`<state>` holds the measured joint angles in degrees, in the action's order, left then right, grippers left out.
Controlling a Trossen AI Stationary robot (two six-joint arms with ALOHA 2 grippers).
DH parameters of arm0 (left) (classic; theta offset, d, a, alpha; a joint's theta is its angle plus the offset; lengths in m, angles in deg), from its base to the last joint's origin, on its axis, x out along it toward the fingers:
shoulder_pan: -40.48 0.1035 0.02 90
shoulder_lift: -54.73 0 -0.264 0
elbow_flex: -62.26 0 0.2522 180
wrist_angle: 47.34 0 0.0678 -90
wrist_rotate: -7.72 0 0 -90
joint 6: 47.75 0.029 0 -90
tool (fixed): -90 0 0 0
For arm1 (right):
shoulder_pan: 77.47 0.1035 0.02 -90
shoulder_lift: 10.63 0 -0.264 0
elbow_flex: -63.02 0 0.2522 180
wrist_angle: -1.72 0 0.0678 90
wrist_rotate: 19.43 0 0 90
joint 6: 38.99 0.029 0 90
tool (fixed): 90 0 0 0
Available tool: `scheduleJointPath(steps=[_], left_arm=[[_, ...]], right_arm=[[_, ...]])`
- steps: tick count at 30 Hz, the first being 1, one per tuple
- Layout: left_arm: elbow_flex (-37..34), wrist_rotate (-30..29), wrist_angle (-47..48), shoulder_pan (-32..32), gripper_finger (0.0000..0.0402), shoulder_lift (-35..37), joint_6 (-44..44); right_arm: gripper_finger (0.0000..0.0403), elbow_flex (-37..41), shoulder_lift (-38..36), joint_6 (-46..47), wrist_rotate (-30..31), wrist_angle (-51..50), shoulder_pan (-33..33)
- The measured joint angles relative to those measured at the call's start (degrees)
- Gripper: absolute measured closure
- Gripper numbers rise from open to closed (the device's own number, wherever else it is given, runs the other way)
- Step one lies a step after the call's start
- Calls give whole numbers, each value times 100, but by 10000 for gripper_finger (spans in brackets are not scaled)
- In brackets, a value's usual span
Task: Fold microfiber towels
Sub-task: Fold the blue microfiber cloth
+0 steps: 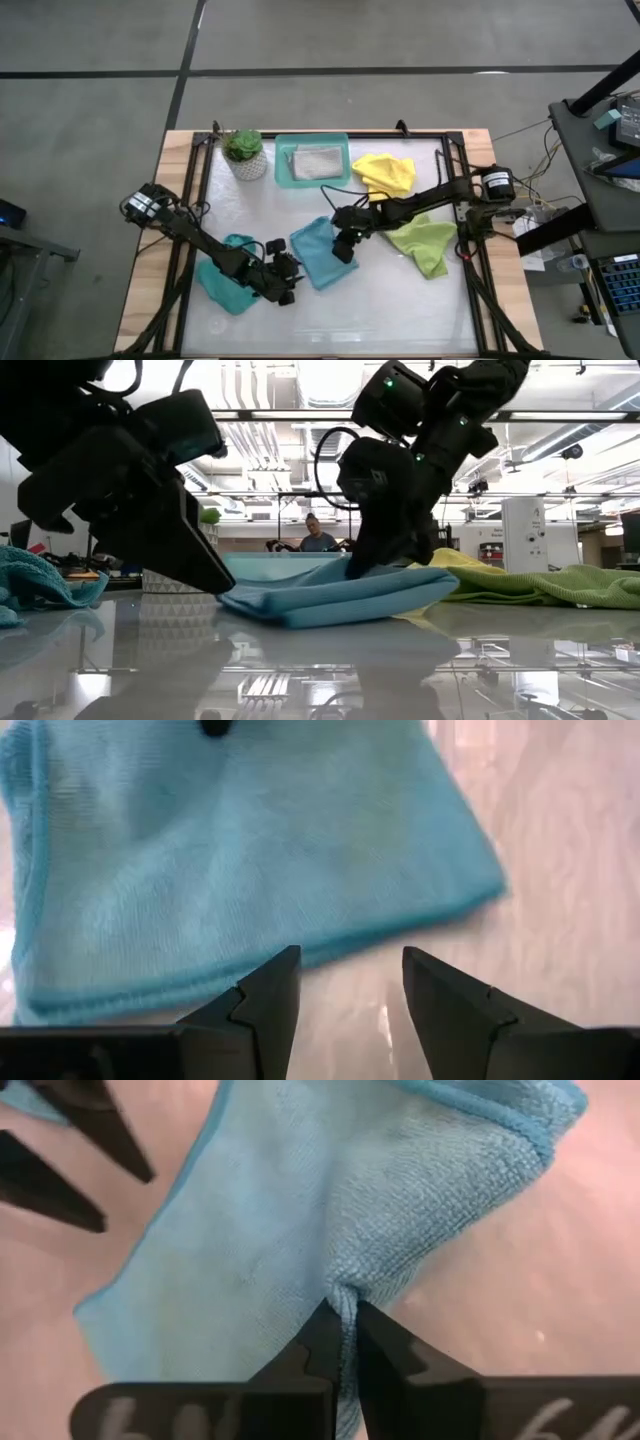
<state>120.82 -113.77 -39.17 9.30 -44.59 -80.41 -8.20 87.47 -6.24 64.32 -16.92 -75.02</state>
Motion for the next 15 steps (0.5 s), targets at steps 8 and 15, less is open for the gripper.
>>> scheduleJointPath(steps=[8, 15], left_arm=[[-5, -109, -263, 9, 240, -115, 37], [14, -198, -475, 124, 240, -497, 26]], right_arm=[[390, -914, 14, -675, 347, -1874, -67], [390, -1407, 26, -725, 836, -2272, 66]])
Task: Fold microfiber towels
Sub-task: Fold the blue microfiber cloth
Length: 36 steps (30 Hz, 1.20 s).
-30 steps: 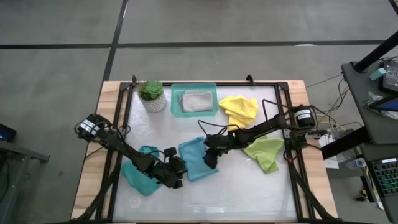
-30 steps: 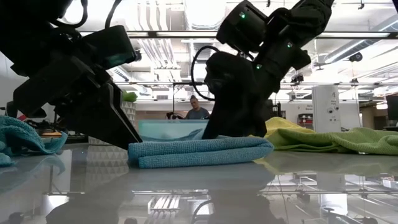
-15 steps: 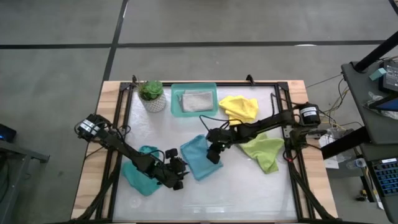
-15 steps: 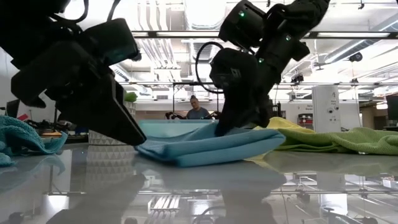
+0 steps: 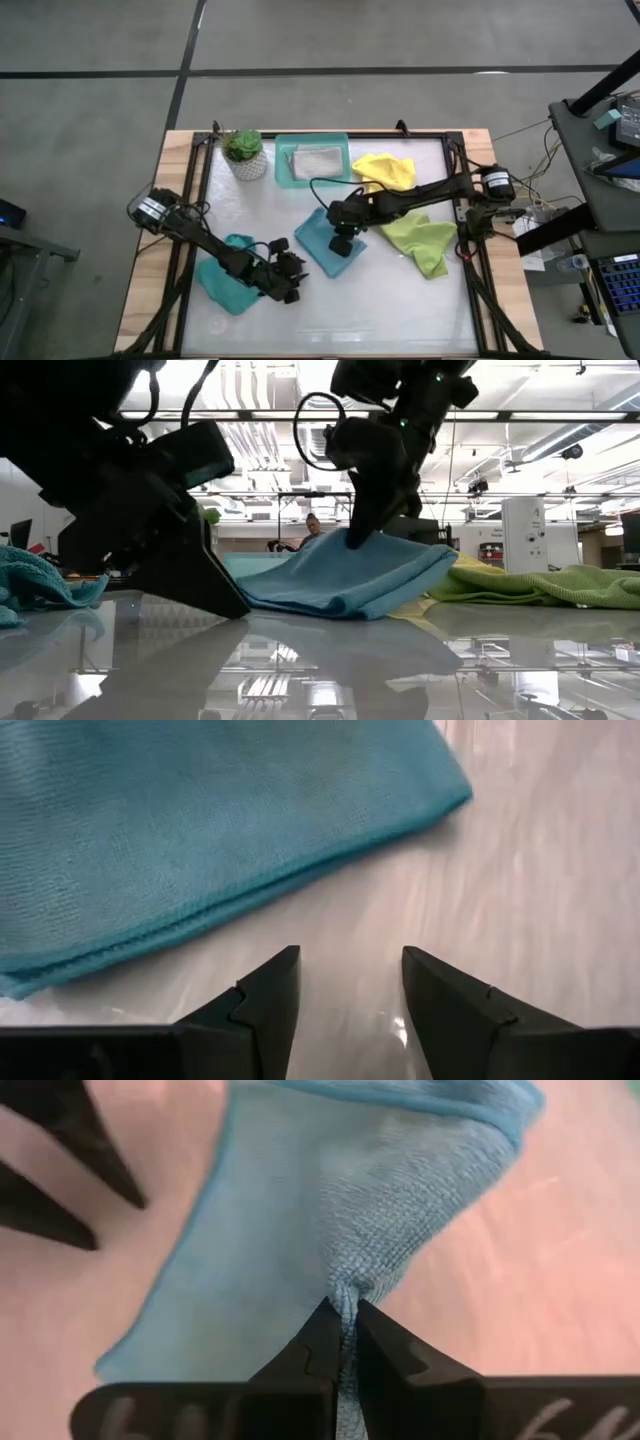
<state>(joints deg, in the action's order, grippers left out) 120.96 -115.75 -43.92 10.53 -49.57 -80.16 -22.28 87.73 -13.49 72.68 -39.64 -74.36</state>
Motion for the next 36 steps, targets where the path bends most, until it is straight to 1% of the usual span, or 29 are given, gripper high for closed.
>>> scheduleJointPath(steps=[2, 6, 17, 28, 33, 36], left_arm=[[4, -12, -45, 41, 240, -47, -5], [3, -32, -120, 118, 240, -75, 30], [-8, -36, -173, 159, 240, -77, 151], [-12, -45, -186, 187, 240, -77, 167], [-12, 7, -173, 183, 240, -77, 164], [-12, 148, -175, 173, 240, -77, 139]], right_arm=[[390, -42, 46, 4, 8, -2, 51], [390, -158, 263, 66, 252, -11, 161], [390, -727, 945, 43, 257, -224, 266], [390, -940, 1009, 46, 245, -234, 475], [390, -994, 1009, -145, 251, -646, 465], [390, -945, 1009, -242, 283, -787, 431]])
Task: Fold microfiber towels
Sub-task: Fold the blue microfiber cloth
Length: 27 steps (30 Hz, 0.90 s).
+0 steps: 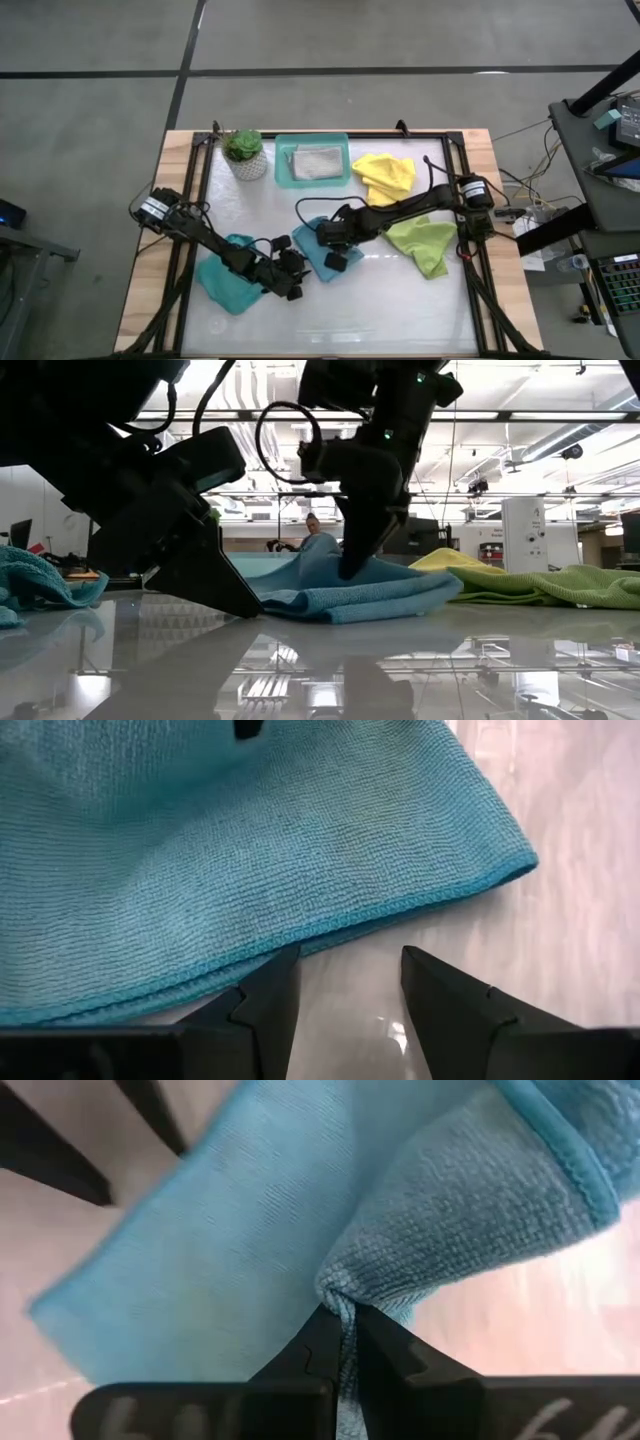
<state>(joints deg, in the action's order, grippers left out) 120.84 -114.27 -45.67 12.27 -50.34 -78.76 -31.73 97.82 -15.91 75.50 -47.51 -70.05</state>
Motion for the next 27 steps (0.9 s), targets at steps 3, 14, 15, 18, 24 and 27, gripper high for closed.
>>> scheduleJointPath(steps=[3, 14, 15, 18, 24, 27], left_arm=[[0, 95, 1, -2, 240, 17, -3], [-6, 585, 151, -17, 240, 241, 1], [-7, 609, 152, -24, 240, 263, 1], [-7, 620, 130, -24, 240, 292, 27], [-7, 584, 103, 74, 240, 302, 40], [2, 448, 34, 173, 240, 302, 44]], right_arm=[[388, 65, 0, -44, 172, -31, -26], [273, 77, -23, -555, 387, -479, -369], [261, 77, -35, -605, 403, -569, -402], [233, 77, -102, -637, 428, -902, -472], [201, 166, -255, -770, 430, -1064, -469], [195, 213, -396, -770, 429, -1077, -469]])
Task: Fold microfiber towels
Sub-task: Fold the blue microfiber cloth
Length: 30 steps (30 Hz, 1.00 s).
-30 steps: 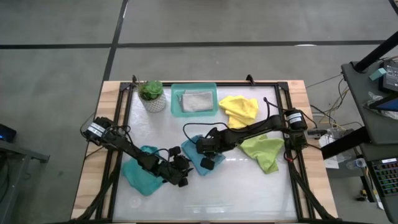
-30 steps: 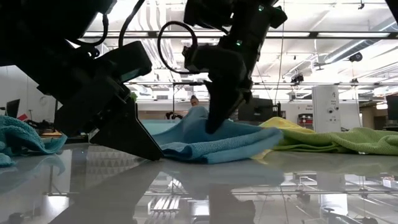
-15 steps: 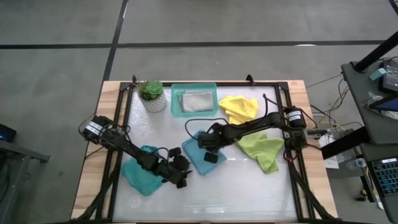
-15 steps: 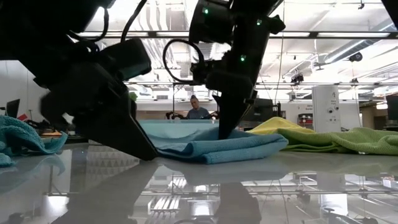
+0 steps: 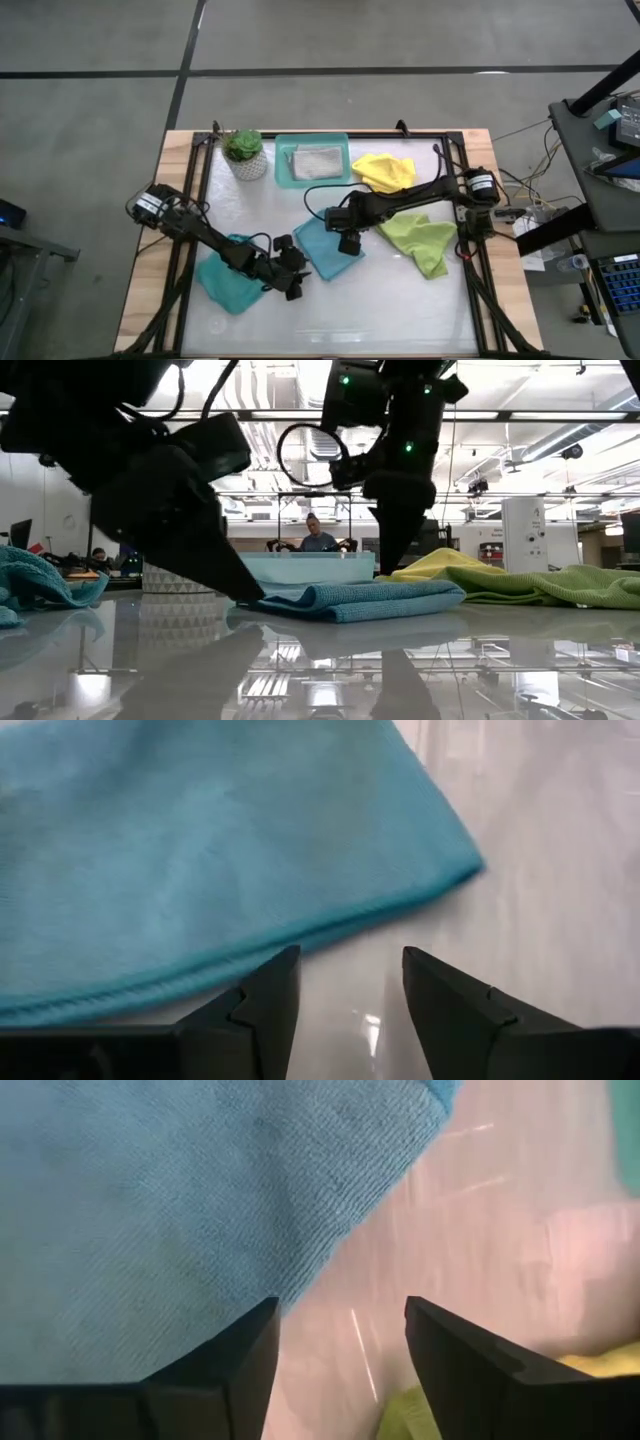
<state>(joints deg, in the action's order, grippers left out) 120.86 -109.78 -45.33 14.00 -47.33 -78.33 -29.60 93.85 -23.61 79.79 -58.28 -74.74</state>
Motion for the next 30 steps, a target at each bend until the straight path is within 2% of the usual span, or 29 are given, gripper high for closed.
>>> scheduleJointPath(steps=[7, 12, 19, 26, 30], left_arm=[[13, -29, -99, 129, 240, 0, 413], [92, -29, -139, 128, 240, 0, 699], [299, -45, -175, 152, 240, 169, 1225], [271, -187, -125, 157, 240, 414, 1315], [270, -185, -80, 141, 240, 539, 1313]], right_arm=[[197, 323, -543, -197, 1, 133, 25], [197, 905, -920, -1115, -71, 486, 270], [197, 1866, -1364, -1677, -475, 2031, 999], [197, 2378, -1067, -1908, -363, 3699, 1697], [197, 2321, -768, -1957, 17, 3911, 1758]])
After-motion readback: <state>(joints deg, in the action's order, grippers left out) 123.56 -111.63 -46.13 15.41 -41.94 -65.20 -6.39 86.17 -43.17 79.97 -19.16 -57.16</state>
